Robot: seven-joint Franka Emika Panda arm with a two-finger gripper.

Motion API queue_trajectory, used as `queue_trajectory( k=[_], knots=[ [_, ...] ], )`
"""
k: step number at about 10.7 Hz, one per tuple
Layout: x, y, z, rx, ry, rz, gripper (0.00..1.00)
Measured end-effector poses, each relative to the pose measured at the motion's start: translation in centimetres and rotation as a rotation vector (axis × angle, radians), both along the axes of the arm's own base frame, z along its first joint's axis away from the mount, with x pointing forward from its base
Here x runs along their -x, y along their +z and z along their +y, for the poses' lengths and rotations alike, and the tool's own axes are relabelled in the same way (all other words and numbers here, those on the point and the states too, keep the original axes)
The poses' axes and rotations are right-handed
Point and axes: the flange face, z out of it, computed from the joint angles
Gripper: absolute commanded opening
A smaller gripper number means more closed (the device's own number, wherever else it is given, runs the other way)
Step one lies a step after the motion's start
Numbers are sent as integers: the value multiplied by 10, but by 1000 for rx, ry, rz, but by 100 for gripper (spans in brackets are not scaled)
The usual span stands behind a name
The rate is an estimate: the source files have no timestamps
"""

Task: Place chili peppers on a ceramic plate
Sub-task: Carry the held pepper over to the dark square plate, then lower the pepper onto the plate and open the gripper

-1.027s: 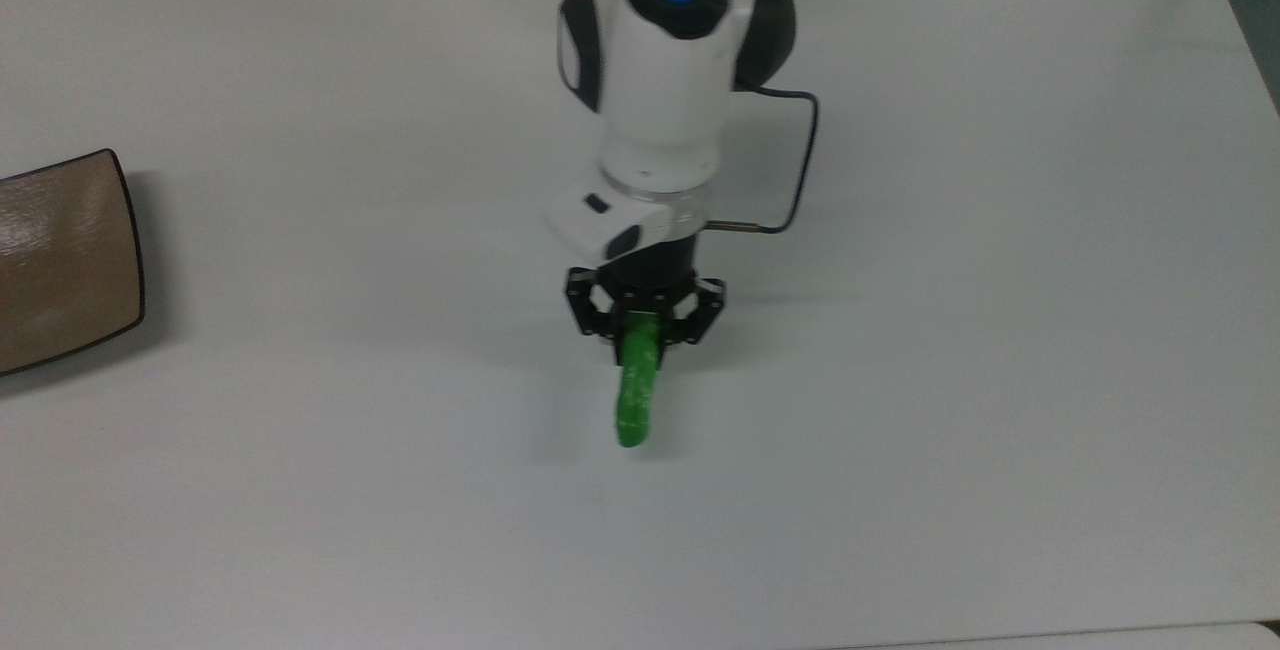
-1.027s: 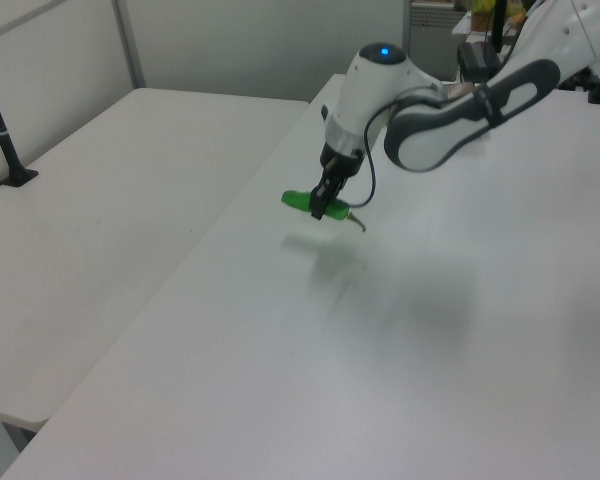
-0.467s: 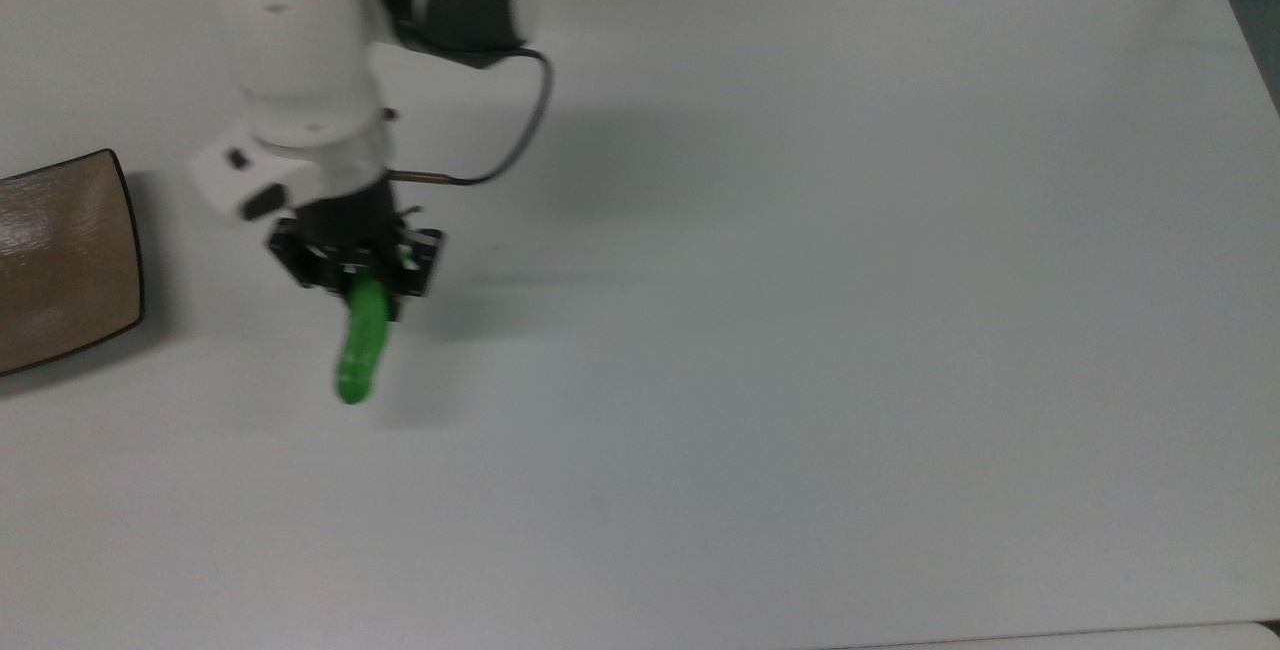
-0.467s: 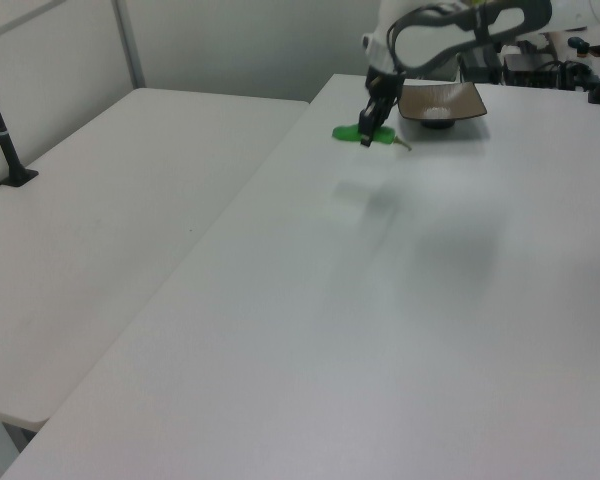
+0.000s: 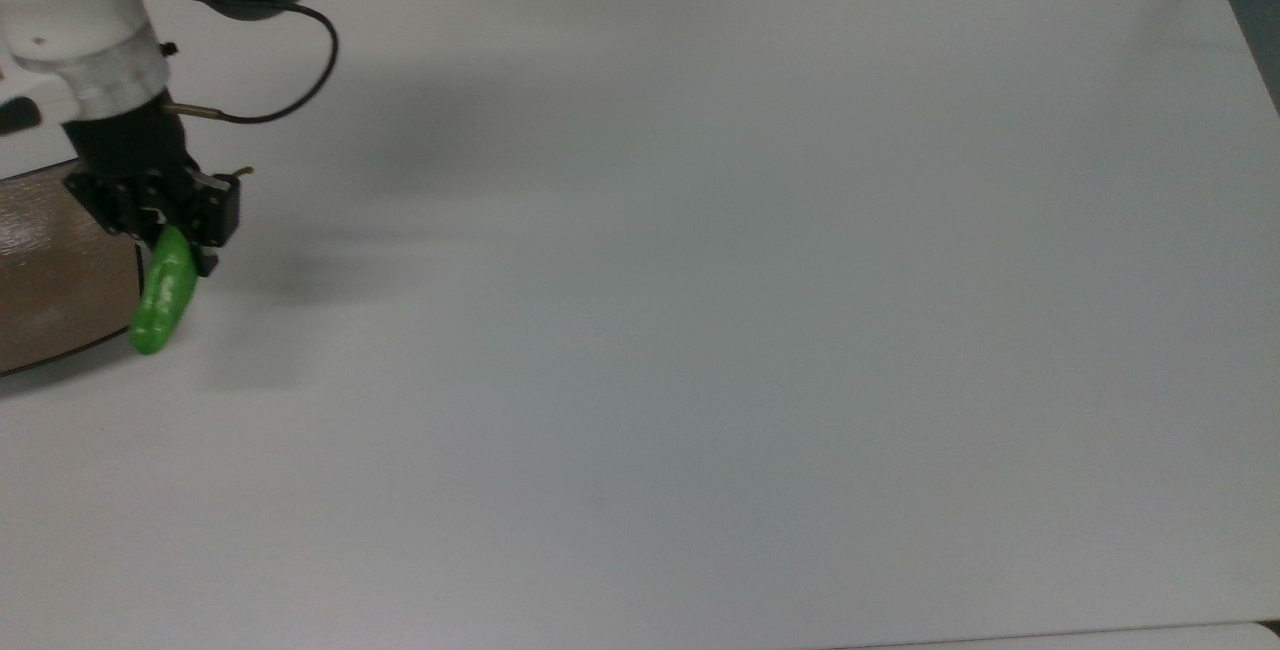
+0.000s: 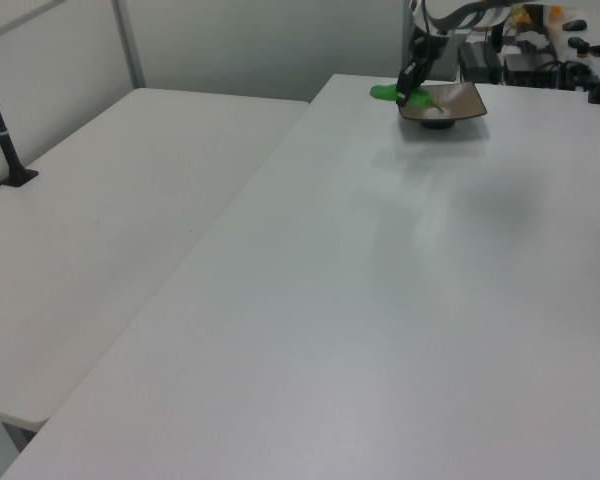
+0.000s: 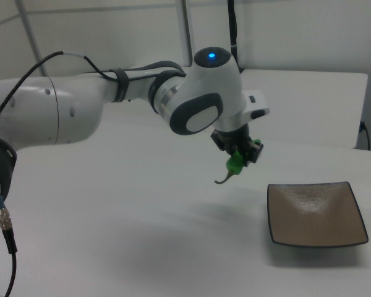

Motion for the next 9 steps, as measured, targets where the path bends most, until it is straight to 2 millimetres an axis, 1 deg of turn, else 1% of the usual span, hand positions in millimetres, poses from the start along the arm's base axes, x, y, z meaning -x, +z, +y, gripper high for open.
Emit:
queue_trajectory(
  k=[2, 4, 5, 6, 7, 8, 9],
  knots=[
    [13, 7, -36, -17, -17, -36, 5],
    [27, 9, -71, -36, -44, -65, 7],
    [33, 9, -85, -35, -62, -76, 15],
    [38, 6, -100, -33, -95, -96, 51],
    [42, -1, -114, -34, -126, -108, 100],
    [46, -13, -125, -40, -149, -102, 100],
    [47, -24, -130, -41, -157, -91, 100]
  ],
)
